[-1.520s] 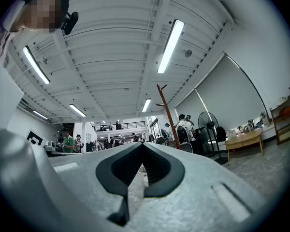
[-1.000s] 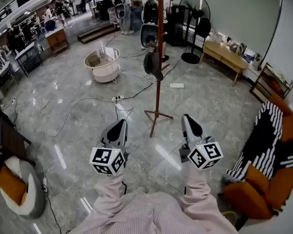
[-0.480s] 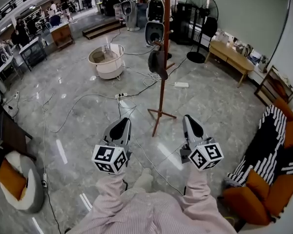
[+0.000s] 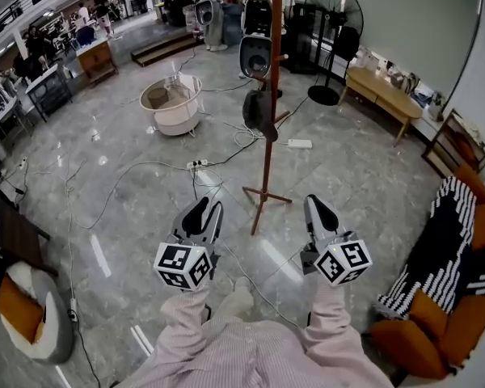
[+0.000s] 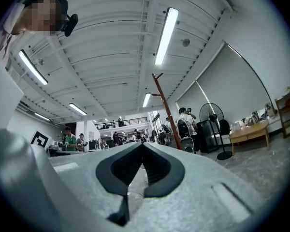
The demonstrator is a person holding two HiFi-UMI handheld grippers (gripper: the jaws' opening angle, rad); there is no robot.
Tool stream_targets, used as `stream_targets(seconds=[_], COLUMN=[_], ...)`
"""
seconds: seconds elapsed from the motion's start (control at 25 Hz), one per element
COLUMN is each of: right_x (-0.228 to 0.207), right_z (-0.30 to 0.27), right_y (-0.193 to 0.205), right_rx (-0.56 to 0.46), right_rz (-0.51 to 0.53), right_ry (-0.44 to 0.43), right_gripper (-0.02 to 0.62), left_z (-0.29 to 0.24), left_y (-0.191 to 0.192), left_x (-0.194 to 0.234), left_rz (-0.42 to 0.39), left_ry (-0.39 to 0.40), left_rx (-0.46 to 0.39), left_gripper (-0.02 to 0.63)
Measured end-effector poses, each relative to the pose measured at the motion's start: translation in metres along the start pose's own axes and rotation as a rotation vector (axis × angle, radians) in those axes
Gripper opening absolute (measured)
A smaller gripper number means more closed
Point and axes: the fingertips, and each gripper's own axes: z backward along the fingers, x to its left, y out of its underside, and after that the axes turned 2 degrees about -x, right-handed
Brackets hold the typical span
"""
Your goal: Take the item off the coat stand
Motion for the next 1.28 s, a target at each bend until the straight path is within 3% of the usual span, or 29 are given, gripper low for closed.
stream_targets(seconds=[0.72,1.28], right_x=[-0.075,-0.104], right_z=[-0.159,-0.224], right_y=[0.018,0.029], right_rx=[0.01,0.043], right_rz=[0.007,0.017], right_ry=[0.031,0.043], right_gripper=[0.005,0.005], left_z=[-0.172,-0.265], left_y=[-0.001,-0.005], left_x=[0.094,0.126], left_rz=[0.046,0.063], left_ry=[0.091,0.158], left_rx=[0.03,0.068], left_gripper=[0.175,0.21])
